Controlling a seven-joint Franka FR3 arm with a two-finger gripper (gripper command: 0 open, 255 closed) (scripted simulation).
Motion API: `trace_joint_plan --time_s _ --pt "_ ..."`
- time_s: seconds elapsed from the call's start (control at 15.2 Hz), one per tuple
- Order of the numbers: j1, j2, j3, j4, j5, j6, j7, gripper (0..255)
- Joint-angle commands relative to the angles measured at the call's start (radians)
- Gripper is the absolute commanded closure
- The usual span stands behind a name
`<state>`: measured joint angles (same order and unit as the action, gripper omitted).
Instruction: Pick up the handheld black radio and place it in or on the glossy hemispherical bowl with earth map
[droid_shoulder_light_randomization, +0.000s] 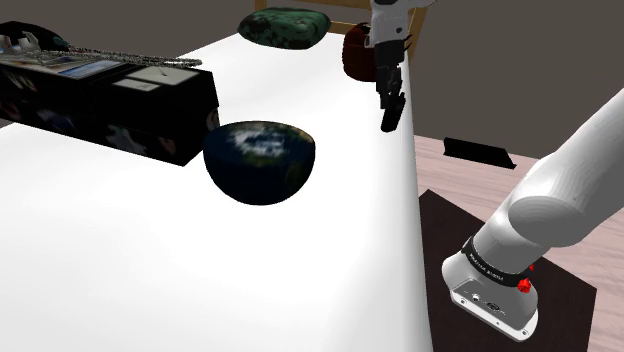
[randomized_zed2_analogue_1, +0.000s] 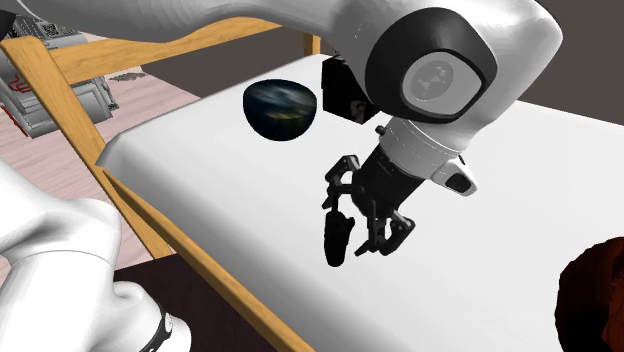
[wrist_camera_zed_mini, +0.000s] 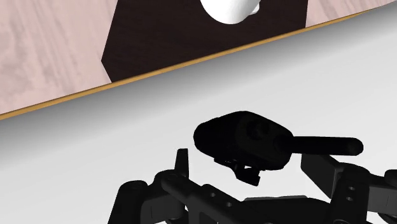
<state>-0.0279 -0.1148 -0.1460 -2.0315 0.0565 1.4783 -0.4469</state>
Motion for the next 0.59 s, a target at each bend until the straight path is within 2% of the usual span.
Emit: trace_joint_plan --time_s 0.0,0.2,0.26,0.53 --pt "0.000 -0.001 0.000 -0.002 0.000 0.002 0.000 0" --pt "0.000 0.000 0.000 -0.002 0.000 0.001 0.000 0" --pt "0.000 0.000 0.000 -0.002 0.000 0.001 0.000 255" --pt "0.000 -0.001 0.000 -0.002 0.000 0.002 0.000 255"
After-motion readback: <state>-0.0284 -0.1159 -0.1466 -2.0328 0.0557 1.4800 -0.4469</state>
